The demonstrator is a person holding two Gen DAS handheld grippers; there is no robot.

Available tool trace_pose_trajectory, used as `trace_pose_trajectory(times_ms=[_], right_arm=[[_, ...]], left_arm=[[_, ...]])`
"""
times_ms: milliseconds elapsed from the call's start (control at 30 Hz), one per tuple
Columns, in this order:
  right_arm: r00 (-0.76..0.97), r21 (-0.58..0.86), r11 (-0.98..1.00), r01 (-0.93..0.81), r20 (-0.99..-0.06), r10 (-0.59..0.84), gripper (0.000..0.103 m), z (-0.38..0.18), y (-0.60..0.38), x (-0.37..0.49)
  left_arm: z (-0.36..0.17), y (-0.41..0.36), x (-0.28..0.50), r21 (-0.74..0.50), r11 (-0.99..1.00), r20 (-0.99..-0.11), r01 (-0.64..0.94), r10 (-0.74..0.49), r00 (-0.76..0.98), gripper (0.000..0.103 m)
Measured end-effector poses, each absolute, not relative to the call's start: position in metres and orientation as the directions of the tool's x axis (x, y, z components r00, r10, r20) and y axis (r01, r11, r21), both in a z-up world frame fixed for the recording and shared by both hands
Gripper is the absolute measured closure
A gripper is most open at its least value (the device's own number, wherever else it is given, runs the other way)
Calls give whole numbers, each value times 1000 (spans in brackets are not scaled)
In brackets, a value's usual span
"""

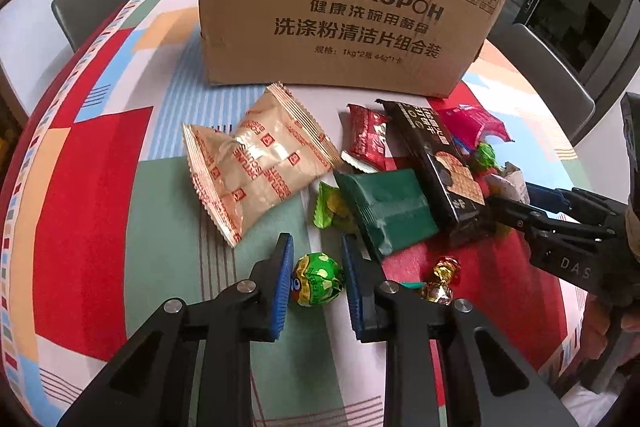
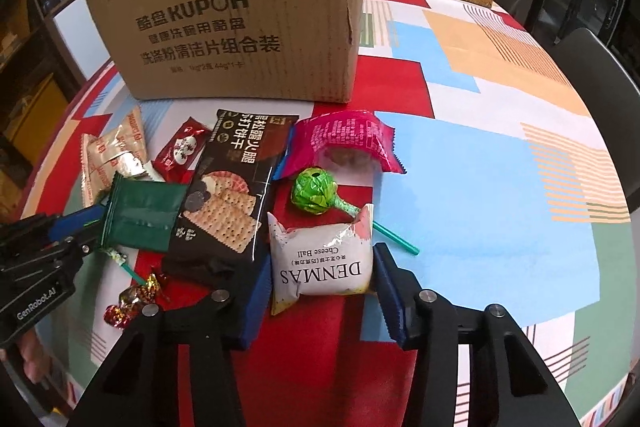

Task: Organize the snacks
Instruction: 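Grasp the green lollipop with the left tool while the right tool grasps the DENMAS bag, then carry the lollipop and DENMAS bag into the box and open both tools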

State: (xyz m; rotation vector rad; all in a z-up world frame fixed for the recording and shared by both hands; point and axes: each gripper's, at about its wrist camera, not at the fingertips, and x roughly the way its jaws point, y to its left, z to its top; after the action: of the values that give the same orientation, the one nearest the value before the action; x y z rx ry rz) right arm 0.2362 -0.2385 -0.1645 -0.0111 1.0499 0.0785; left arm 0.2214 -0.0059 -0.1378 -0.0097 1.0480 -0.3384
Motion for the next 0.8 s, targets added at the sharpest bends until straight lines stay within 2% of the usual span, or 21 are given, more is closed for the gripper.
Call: trace_pose_trajectory(times_ms=[467, 800], right_arm=[[574, 20, 992, -126, -814, 89, 55, -130, -229, 212], [622, 73, 984, -165, -766, 161, 55, -101, -229, 205]], left_arm=[[-89, -3, 192, -120, 956, -785, 269, -257, 564, 78], [-49, -7, 189, -99, 951, -717, 292, -271, 642, 78]])
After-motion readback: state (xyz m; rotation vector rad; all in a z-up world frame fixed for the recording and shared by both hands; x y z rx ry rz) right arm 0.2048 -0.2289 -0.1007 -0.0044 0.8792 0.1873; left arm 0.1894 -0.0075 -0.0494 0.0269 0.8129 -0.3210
